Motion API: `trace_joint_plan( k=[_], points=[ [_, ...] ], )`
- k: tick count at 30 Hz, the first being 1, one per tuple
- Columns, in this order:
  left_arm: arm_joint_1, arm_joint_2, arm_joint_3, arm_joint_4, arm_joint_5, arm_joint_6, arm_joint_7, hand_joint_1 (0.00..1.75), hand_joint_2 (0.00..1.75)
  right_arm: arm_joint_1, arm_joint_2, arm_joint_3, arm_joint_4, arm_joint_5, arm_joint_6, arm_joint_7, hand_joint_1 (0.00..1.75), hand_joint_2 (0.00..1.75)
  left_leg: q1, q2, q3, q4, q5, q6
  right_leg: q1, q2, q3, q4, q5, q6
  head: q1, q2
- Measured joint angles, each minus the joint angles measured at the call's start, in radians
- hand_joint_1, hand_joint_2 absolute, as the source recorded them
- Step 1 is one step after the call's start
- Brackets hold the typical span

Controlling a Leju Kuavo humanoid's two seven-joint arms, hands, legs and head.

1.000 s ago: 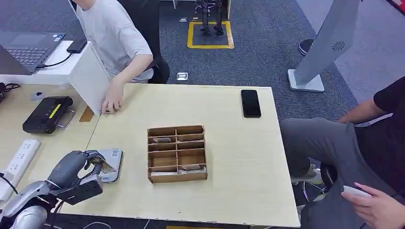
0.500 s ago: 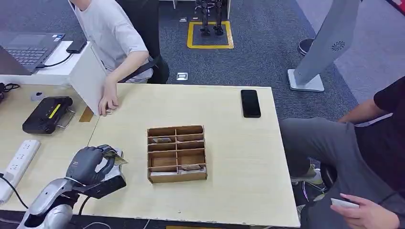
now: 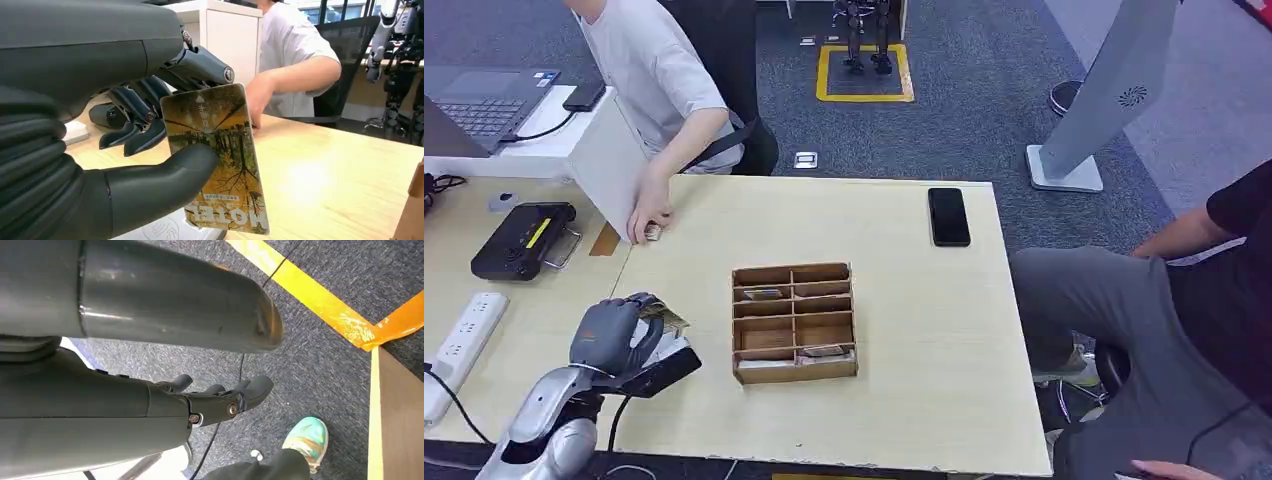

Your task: Pass the card to the sensor for recognition and then transmit it.

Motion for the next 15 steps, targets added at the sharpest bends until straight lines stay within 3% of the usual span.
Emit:
trace_joint_plan(
  k=[15],
  points=[
    [-0.007, -0.003, 0.001, 0.029, 0.000, 0.000, 0.000, 1.75, 1.75, 0.003, 0.000, 0.008, -0.004, 0.000, 0.000, 0.000, 0.00, 0.00, 0.000, 0.000, 0.000, 0.000, 0.000, 0.000, 0.000, 0.000, 0.000, 0.000, 0.000, 0.000, 0.000, 0.000]
  ],
)
